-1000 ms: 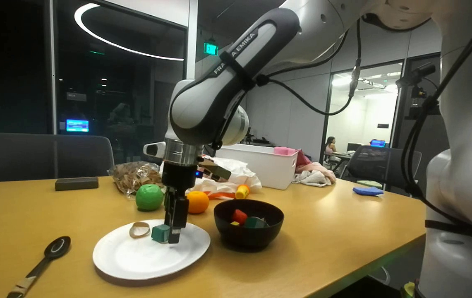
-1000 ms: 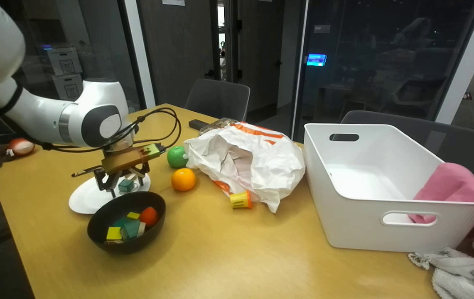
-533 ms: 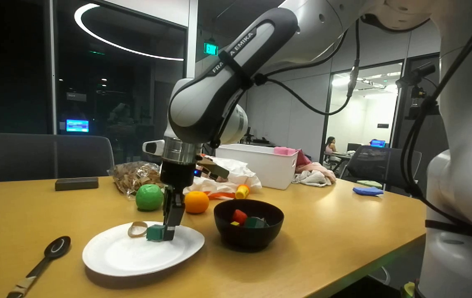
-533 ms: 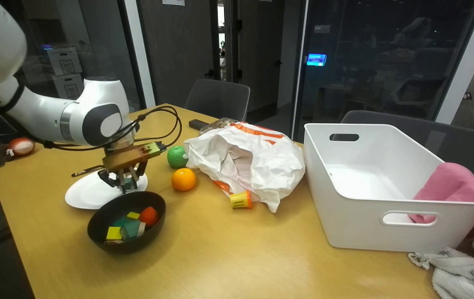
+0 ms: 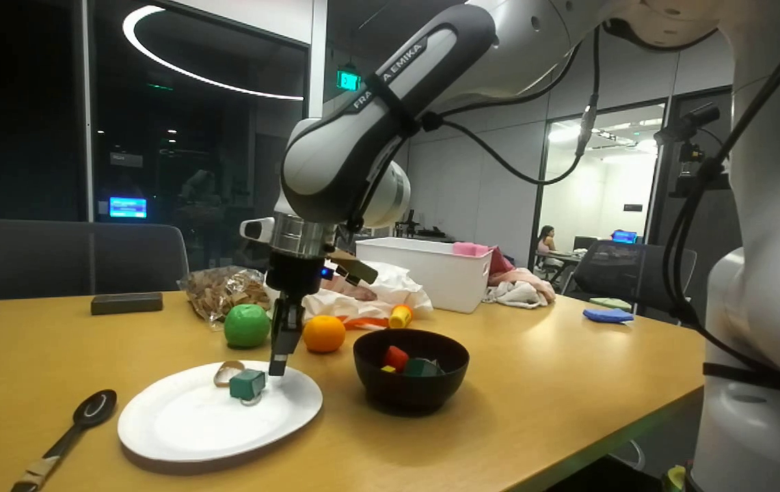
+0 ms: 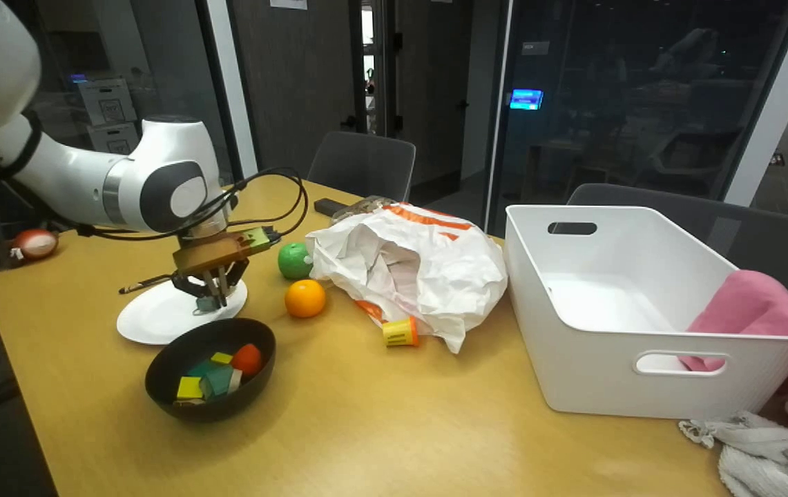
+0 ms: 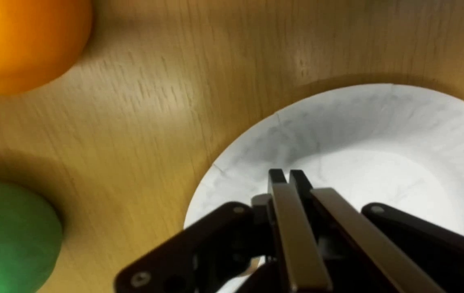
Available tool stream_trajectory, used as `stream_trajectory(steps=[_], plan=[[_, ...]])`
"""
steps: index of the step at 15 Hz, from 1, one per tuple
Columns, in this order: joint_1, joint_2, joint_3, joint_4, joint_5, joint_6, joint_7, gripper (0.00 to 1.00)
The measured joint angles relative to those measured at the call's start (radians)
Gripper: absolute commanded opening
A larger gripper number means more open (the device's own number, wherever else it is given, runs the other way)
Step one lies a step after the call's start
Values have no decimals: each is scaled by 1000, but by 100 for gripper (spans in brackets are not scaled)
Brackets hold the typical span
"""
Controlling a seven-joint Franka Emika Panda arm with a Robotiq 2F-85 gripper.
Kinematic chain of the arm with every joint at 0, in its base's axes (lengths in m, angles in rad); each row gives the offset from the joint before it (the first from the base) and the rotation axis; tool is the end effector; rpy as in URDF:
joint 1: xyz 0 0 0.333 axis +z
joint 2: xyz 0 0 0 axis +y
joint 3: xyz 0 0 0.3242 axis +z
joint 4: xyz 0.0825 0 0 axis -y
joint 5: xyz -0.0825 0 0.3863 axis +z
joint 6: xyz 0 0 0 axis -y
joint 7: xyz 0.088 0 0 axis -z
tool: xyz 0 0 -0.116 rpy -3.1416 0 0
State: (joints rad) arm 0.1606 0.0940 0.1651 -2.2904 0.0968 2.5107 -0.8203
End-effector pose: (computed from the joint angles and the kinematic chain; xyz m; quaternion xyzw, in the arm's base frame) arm 0.5116 0.1723 0.3206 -0.8580 -0.5083 -0.0709 0.0219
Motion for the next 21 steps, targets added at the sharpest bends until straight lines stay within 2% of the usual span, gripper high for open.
stream_trajectory(steps=[5, 8, 14, 21], plan=[[-4, -6, 7, 1, 2, -11, 2, 80], [-1, -6, 29, 1, 13, -11, 2, 99], [15, 3, 71, 2, 33, -10, 0, 100], [10, 32, 73, 10, 34, 20, -32, 100]])
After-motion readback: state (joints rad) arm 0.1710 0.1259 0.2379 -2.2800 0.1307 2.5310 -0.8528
